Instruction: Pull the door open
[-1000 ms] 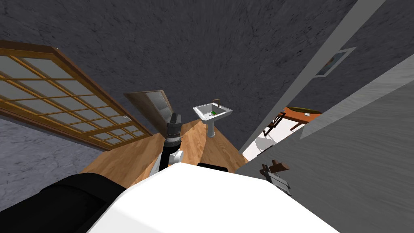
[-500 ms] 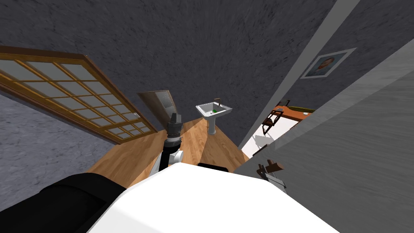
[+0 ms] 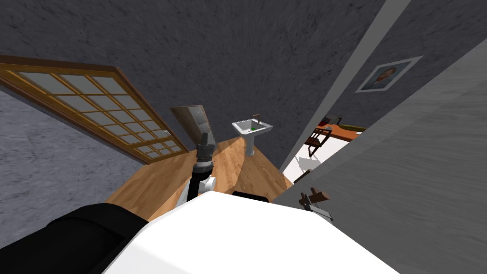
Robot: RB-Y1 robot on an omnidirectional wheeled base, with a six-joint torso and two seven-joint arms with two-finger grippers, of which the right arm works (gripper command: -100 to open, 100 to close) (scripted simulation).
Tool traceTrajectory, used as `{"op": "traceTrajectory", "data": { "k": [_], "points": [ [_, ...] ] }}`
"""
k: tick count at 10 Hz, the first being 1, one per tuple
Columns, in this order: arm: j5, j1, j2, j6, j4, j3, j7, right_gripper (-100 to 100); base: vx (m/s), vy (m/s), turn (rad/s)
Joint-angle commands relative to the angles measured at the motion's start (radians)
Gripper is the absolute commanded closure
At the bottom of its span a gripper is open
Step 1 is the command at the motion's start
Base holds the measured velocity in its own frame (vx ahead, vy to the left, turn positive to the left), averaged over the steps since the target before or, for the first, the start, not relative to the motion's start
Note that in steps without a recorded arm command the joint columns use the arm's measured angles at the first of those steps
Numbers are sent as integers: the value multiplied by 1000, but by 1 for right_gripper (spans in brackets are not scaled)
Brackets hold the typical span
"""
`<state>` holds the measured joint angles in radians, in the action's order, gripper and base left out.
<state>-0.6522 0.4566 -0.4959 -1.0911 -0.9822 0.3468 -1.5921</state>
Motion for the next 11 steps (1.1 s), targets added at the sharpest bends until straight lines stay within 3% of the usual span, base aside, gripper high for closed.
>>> {"op": "traceTrajectory", "data": {
  "k": [1,5,6,11],
  "points": [
    [15,9,-9,-21,-1,19,-8,100,-200,-69,60],
    [50,23,-27,-56,-8,64,-22,100,-218,-20,34],
    [46,19,-24,-49,-4,58,-20,100,-92,-12,9],
    [68,5,-49,-88,37,88,-60,100,-206,-31,130]
  ]
}}
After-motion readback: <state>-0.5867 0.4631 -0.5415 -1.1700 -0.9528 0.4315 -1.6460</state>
